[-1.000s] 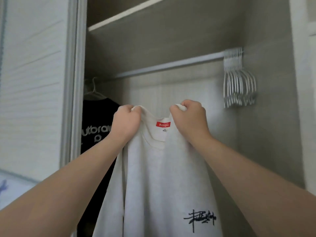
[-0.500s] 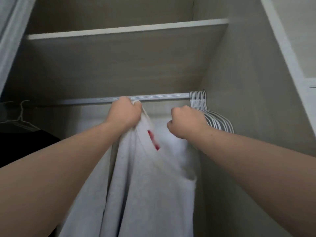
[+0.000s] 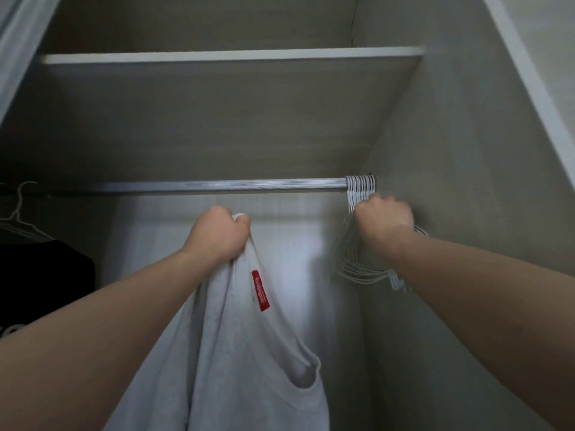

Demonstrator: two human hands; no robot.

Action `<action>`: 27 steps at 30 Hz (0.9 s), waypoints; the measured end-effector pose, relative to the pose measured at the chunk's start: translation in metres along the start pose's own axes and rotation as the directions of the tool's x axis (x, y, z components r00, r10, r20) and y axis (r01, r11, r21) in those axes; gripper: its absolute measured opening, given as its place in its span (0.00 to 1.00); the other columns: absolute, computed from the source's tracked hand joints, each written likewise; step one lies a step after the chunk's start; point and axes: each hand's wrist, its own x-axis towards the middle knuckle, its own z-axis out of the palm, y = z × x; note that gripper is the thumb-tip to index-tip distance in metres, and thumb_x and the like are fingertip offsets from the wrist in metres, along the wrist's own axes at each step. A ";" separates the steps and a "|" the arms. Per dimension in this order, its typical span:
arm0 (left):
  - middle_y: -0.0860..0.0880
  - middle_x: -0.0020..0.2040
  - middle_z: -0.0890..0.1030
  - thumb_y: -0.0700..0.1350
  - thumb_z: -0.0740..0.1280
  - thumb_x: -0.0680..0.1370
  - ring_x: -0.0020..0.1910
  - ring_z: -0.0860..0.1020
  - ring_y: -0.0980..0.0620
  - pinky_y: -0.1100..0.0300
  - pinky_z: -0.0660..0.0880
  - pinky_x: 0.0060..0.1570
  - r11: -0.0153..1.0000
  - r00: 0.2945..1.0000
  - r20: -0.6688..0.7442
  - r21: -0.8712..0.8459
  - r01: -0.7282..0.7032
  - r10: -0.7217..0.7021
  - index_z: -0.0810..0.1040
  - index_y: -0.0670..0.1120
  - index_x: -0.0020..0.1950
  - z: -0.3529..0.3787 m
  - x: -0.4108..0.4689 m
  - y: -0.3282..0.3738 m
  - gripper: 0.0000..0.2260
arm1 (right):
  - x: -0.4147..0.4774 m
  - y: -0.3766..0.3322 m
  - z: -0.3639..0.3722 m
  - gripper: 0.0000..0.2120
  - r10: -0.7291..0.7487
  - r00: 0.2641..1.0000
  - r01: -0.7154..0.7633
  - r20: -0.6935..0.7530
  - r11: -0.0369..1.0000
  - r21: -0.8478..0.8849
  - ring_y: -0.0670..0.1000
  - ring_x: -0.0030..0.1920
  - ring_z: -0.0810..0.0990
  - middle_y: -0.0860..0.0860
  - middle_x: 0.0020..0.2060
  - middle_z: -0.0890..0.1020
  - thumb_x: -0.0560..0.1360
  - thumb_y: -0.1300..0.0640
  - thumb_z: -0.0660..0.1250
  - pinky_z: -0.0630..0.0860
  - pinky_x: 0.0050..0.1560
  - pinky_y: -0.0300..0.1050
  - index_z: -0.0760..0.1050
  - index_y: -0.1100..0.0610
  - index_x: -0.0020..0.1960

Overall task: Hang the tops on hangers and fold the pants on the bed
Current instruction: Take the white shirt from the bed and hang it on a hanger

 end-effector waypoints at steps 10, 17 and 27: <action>0.45 0.30 0.72 0.47 0.60 0.79 0.31 0.70 0.49 0.59 0.60 0.29 0.998 0.999 0.044 -0.063 -0.004 0.007 0.68 0.42 0.32 0.009 -0.013 0.006 0.17 | 0.010 0.020 -0.024 0.10 0.092 0.991 -0.063 -0.093 0.959 0.276 0.68 0.60 0.77 0.63 0.60 0.76 0.79 0.64 0.63 0.74 0.53 0.57 0.69 0.63 0.60; 0.46 0.29 0.70 0.47 0.60 0.79 0.30 0.69 0.48 0.57 0.60 0.29 0.991 0.996 0.084 -0.132 0.010 0.001 0.66 0.43 0.31 0.001 -0.038 0.033 0.17 | -0.024 0.022 -0.061 0.11 0.295 0.954 -0.239 0.063 0.614 0.752 0.67 0.57 0.78 0.67 0.58 0.78 0.77 0.63 0.60 0.72 0.50 0.50 0.73 0.66 0.57; 0.47 0.29 0.69 0.47 0.58 0.79 0.31 0.68 0.46 0.54 0.61 0.31 0.992 1.000 -0.011 -0.124 -0.026 0.025 0.65 0.45 0.32 -0.083 -0.098 0.119 0.16 | -0.174 0.083 -0.123 0.09 0.266 0.948 -0.148 0.176 -0.123 0.981 0.44 0.21 0.67 0.43 0.20 0.70 0.82 0.58 0.60 0.66 0.29 0.42 0.76 0.53 0.45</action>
